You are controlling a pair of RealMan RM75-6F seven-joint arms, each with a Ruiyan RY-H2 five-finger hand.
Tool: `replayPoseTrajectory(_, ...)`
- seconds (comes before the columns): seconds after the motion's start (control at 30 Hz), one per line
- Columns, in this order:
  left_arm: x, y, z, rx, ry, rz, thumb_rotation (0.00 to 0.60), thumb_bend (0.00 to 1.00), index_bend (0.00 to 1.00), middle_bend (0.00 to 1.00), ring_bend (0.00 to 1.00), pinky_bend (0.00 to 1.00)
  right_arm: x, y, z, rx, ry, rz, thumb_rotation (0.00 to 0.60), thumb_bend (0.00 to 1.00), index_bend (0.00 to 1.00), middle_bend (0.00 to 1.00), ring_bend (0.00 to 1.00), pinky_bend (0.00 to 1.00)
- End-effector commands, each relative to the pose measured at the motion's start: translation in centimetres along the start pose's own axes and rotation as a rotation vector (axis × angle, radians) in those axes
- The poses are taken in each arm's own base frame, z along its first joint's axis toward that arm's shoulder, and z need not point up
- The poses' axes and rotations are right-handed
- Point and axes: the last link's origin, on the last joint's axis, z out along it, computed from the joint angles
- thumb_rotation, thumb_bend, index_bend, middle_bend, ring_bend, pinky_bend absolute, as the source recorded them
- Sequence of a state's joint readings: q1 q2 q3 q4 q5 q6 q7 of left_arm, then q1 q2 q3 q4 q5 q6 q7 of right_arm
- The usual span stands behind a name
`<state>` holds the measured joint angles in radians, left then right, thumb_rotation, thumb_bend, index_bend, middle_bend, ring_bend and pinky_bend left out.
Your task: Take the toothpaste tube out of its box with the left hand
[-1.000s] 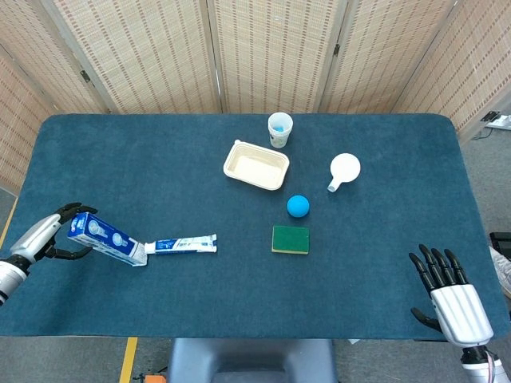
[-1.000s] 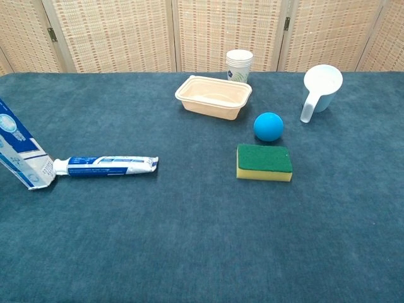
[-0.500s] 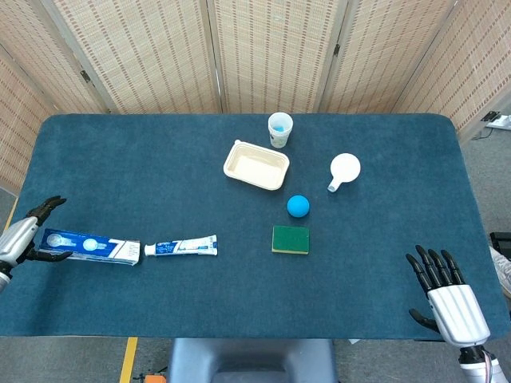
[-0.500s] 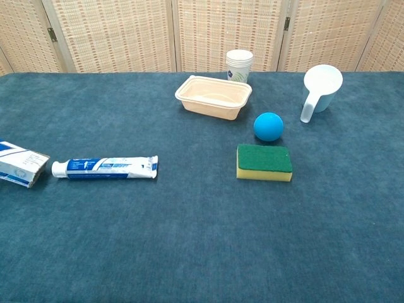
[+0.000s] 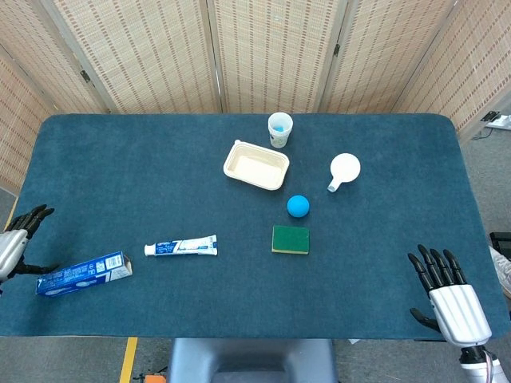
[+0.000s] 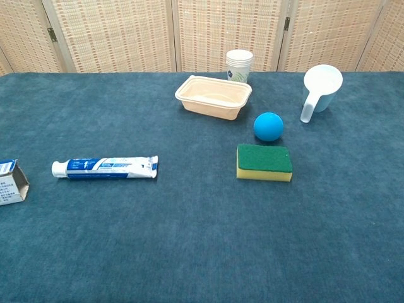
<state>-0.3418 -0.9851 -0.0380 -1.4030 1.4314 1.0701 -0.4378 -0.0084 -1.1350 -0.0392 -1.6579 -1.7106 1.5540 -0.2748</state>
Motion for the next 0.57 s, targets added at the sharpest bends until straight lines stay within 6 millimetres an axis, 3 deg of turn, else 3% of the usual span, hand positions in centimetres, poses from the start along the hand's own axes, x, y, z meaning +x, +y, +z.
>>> replayPoseTrajectory(0.03,-4.0,2.3,-5.5,0.001,0.159,0.153,0.600,0.19,0.00,0.00,0.00,0.00,0.1,0.2,0.0,-0.013,0.006,0.002,0.600,0.13,0.00,0.00,0.00,0.00)
replayPoseTrajectory(0.13,-5.5,3.1,-7.3,-0.042,0.198,0.171,0.600,0.19,0.00,0.00,0.00,0.00,0.3,0.6,0.1,-0.037,0.016,0.010,0.600,0.13,0.00,0.00,0.00,0.00)
replayPoseTrajectory(0.23,-5.7,3.7,-8.3,-0.068,0.238,0.208,0.600,0.19,0.00,0.00,0.00,0.00,0.5,0.9,0.2,-0.057,0.020,0.018,0.600,0.13,0.00,0.00,0.00,0.00)
replayPoseTrajectory(0.57,-6.1,3.8,-9.1,-0.089,0.211,0.190,0.600,0.19,0.00,0.00,0.00,0.00,0.4,1.0,0.5,-0.062,0.004,0.019,0.600,0.13,0.00,0.00,0.00,0.00)
